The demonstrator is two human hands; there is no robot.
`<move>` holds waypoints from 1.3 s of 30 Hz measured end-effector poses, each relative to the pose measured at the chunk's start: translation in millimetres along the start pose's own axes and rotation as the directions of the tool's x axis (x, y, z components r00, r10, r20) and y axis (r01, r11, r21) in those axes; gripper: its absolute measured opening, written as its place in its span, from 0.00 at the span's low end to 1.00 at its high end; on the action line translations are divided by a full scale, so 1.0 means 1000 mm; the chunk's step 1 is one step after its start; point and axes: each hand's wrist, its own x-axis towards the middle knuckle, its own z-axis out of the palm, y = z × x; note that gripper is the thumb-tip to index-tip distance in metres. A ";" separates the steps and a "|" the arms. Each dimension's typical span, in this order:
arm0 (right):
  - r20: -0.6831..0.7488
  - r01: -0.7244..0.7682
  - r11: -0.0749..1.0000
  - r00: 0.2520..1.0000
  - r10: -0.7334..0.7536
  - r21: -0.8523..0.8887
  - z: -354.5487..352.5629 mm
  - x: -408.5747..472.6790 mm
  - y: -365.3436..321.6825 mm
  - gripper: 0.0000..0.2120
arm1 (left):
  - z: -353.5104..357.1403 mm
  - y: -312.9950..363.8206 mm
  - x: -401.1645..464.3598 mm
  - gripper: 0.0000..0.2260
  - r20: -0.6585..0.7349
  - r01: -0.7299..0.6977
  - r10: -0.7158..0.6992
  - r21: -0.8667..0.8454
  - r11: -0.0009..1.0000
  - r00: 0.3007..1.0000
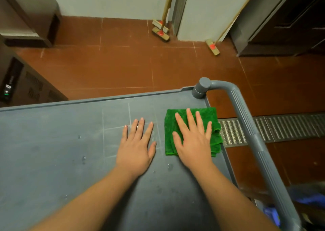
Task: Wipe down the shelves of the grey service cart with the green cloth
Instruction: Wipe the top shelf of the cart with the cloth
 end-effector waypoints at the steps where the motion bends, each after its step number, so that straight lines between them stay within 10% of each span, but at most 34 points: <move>1: 0.055 -0.020 0.998 0.998 0.024 -0.065 0.007 0.006 0.002 0.30 | 0.003 -0.001 0.000 0.28 -0.008 -0.005 0.005 0.003 1.000 1.000; 39: 0.156 -0.123 0.984 0.977 0.143 -0.130 0.016 0.047 -0.024 0.35 | 0.009 -0.004 0.003 0.29 -0.047 0.001 -0.002 -0.025 1.000 0.999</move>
